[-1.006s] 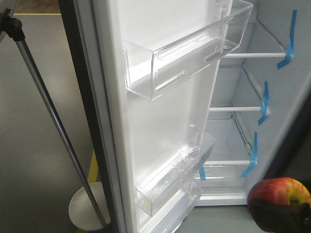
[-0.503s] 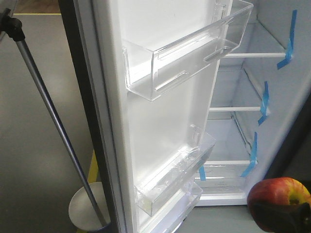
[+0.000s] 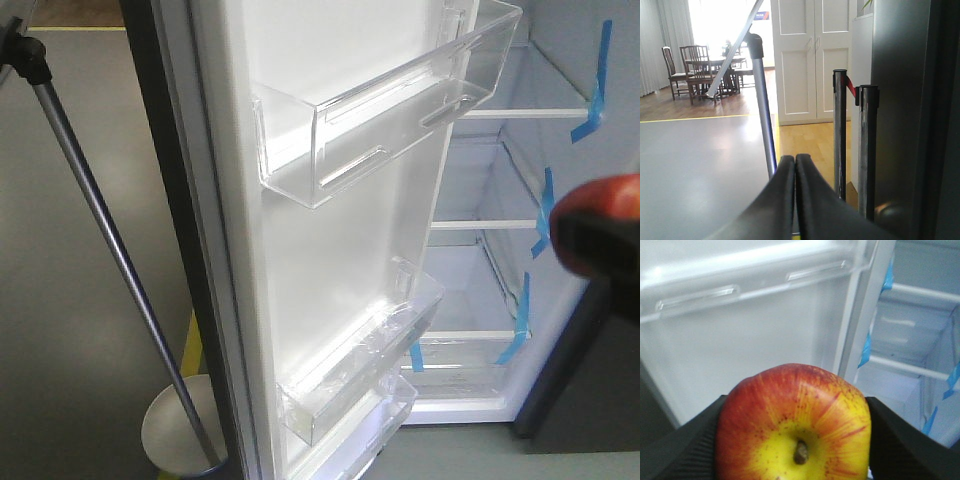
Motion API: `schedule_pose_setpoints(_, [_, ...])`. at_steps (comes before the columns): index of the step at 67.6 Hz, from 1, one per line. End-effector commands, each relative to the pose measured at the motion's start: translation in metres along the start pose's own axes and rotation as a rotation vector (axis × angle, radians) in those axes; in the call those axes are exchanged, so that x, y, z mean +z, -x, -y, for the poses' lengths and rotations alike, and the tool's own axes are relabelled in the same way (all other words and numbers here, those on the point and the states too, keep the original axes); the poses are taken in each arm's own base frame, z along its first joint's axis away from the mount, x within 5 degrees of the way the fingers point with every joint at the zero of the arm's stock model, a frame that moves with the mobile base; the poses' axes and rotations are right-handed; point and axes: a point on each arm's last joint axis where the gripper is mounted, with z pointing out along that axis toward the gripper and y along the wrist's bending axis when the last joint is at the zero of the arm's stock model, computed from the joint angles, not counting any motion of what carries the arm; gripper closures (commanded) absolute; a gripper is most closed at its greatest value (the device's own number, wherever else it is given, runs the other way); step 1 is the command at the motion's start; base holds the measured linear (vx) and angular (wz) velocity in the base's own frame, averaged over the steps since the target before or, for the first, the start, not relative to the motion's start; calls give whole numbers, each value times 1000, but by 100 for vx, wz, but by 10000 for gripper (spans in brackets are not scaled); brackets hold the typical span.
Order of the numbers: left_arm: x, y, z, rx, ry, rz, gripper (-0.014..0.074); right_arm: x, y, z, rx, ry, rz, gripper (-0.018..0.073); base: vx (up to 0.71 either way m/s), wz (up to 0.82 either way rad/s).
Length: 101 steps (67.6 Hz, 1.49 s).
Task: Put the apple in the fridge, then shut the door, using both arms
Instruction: 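Raise the apple with the right gripper over the upper door bin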
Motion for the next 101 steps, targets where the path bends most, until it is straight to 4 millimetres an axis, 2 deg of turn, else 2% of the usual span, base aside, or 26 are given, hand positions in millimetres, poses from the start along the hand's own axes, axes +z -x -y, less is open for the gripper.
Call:
schedule_pose_setpoints(1, [-2,14,1,-15,-8,108,603,-5,41,2,-9,-46,169,333,0,0])
schedule_pose_setpoints(11, [-2,14,1,-15,-8,108,603,6,85,-7,6,-33,211,331,0,0])
schedule_pose_setpoints(21, [-2,14,1,-15,-8,108,603,6,132,-16,3,3,276,331,0,0])
schedule_pose_setpoints(27, [-2,14,1,-15,-8,108,603,16,152,-19,-11,-10,283,330,0,0])
schedule_pose_setpoints(35, [-2,14,1,-15,-8,108,603,28,175,-5,35,-71,259,325,0,0])
schedule_pose_setpoints(41, [-2,14,1,-15,-8,108,603,45,184,3,48,-43,224,322,0,0])
schedule_pose_setpoints(50, [-2,14,1,-15,-8,108,603,72,194,1,-3,70,217,320,0,0])
schedule_pose_setpoints(59, [-2,14,1,-15,-8,108,603,102,197,-3,-49,105,248,318,0,0])
schedule_pose_setpoints(76, [-2,14,1,-15,-8,108,603,148,187,-3,-67,90,177,314,0,0])
schedule_pose_setpoints(90, [-2,14,1,-15,-8,108,603,156,181,-3,-74,89,114,291,0,0])
schedule_pose_setpoints(101, [-2,14,1,-15,-8,108,603,156,178,-3,-76,91,89,167,0,0])
